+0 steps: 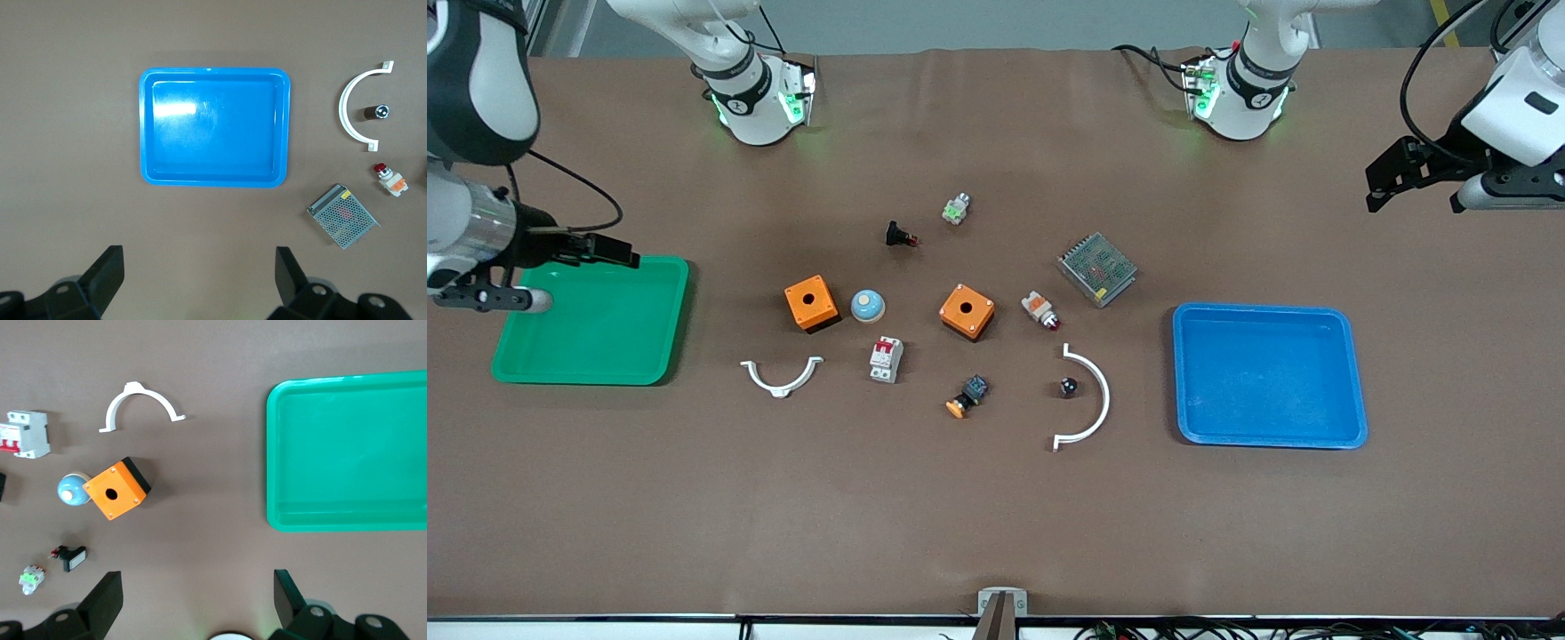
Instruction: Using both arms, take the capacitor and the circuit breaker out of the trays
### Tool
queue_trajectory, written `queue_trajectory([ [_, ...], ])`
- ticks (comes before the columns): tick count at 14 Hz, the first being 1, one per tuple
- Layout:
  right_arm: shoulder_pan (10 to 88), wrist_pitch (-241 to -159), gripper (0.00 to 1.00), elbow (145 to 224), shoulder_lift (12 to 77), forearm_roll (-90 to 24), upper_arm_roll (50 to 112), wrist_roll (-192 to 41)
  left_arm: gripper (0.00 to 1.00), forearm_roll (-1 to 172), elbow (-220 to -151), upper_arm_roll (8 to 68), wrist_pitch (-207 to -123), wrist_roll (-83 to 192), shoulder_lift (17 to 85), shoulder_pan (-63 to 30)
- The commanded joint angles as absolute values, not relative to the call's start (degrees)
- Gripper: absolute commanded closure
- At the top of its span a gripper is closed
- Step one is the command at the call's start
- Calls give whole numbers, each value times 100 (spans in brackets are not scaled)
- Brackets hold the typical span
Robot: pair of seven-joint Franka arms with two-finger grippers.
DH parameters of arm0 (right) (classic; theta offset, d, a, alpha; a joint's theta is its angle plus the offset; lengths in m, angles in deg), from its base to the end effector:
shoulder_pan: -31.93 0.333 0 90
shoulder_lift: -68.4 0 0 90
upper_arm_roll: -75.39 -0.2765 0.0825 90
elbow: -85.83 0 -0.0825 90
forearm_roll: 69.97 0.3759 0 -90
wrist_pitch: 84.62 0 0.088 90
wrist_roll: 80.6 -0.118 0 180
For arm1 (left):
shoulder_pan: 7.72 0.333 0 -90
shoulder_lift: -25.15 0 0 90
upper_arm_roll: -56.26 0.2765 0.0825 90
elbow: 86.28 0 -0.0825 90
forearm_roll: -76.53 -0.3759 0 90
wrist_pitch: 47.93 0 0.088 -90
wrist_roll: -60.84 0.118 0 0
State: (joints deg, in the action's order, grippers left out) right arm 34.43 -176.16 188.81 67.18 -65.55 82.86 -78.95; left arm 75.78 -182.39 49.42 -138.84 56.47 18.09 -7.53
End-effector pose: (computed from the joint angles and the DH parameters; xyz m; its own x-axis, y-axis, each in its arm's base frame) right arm 0.5319 -0.0369 0.4614 0.9744 -0.0586 -0.2169 -0.0772 -0.9939 -0.0782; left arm 0.5107 -0.0613 0.5907 0.9987 -0.0395 0.0336 -0.0387 -0.9989 -0.0252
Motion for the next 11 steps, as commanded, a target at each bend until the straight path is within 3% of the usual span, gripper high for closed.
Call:
queue_trajectory([
  [1, 3343, -17104, 0, 18262, 6753, -6707, 8207, -7902, 0, 7679, -18243, 4897, -13846, 5670, 1760, -684],
  [6, 3210, -16944, 0, 17171, 6700, -6716, 8216, -7858, 0, 7662, -18234, 4897, -13767, 5706, 1760, -684],
  [11, 3078, -17006, 0, 16968, 6639, -6716, 8216, -7893, 0, 7653, -18234, 4897, -13767, 5732, 1768, -684],
])
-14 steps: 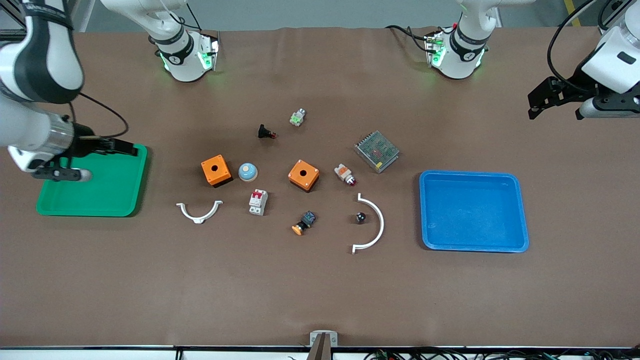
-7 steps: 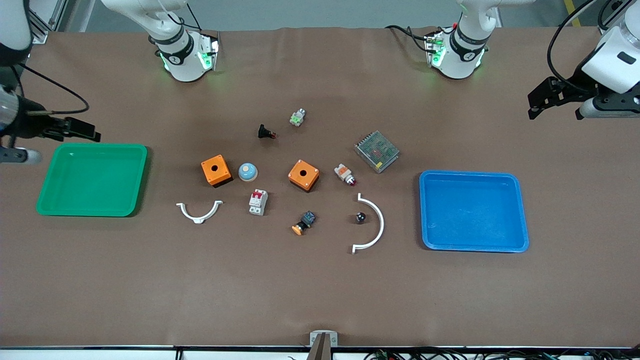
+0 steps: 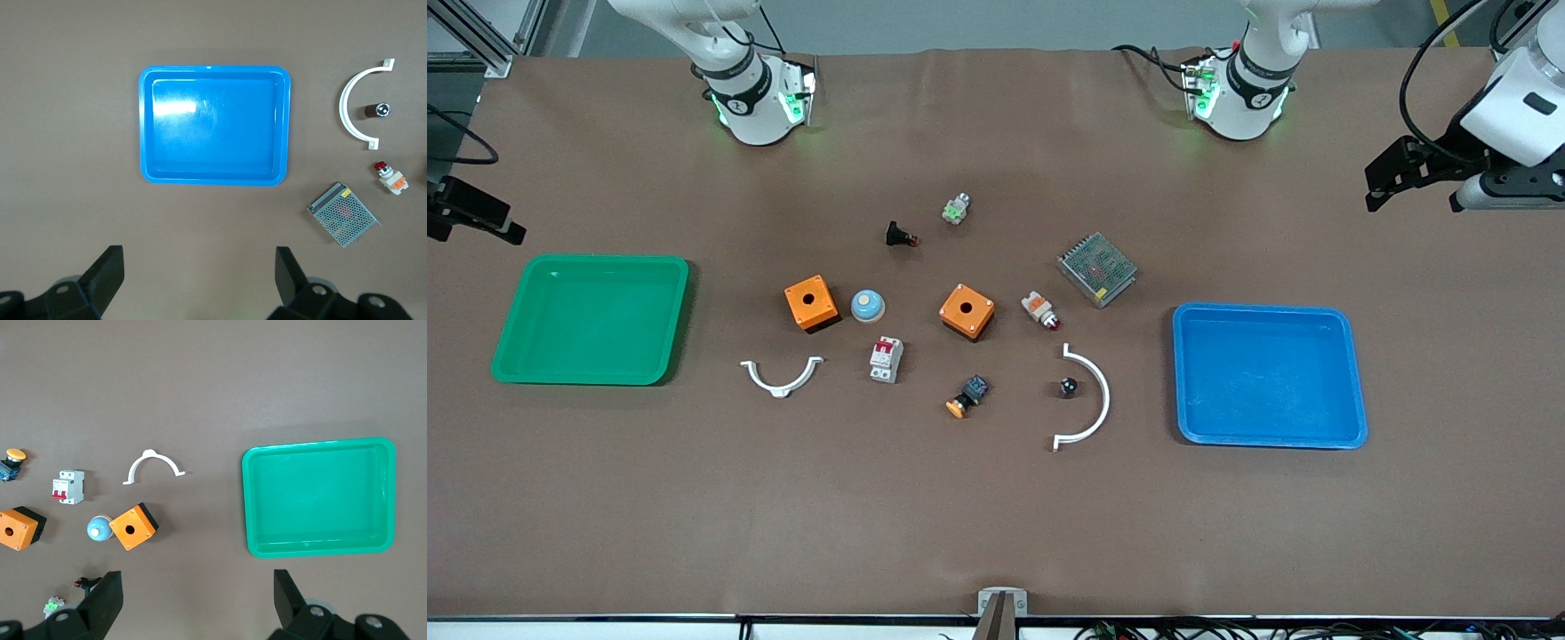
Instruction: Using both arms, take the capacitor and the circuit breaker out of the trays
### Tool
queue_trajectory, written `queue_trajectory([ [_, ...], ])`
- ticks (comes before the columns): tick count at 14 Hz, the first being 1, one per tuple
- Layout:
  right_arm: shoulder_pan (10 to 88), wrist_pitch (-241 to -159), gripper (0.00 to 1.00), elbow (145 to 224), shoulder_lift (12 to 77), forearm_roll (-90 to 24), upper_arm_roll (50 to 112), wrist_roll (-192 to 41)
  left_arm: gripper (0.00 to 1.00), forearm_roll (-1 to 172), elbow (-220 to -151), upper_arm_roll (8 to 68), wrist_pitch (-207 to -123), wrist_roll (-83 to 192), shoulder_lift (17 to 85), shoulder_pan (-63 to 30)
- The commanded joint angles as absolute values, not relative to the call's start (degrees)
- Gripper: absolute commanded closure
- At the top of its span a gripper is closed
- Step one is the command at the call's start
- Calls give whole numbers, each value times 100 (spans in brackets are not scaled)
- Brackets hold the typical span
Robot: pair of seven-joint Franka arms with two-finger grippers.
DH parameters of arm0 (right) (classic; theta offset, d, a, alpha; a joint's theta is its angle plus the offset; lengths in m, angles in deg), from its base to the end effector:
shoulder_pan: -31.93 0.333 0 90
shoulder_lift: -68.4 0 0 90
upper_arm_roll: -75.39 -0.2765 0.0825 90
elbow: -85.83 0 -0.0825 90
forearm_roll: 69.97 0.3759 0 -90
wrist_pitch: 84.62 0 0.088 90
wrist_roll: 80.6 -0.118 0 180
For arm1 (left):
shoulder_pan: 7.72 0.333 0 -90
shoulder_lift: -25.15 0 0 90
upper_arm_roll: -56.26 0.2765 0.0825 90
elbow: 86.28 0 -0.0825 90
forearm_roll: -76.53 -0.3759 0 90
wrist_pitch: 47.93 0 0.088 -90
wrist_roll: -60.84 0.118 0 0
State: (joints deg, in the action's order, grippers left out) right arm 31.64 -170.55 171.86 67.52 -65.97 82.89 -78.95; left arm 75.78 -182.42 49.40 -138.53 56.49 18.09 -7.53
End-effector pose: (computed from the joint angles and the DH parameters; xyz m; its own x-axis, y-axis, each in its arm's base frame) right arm 0.5398 -0.0646 0.5917 0.9947 -0.1021 -0.0149 -0.1029 -0.9924 -0.0681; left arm 0.5101 -0.0614 0.5900 0.9988 -0.0401 0.0277 -0.0394 -0.9989 -0.0257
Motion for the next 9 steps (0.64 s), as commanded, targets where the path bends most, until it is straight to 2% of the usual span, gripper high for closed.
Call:
queue_trajectory([
  [1, 3087, -17005, 0, 16863, 6630, -6716, 8216, -7893, 0, 7653, -18234, 4897, -13767, 5732, 1768, -684],
  [9, 3087, -17023, 0, 16792, 6621, -6707, 8216, -7867, 0, 7618, -18015, 4897, -13758, 5706, 1926, -693],
])
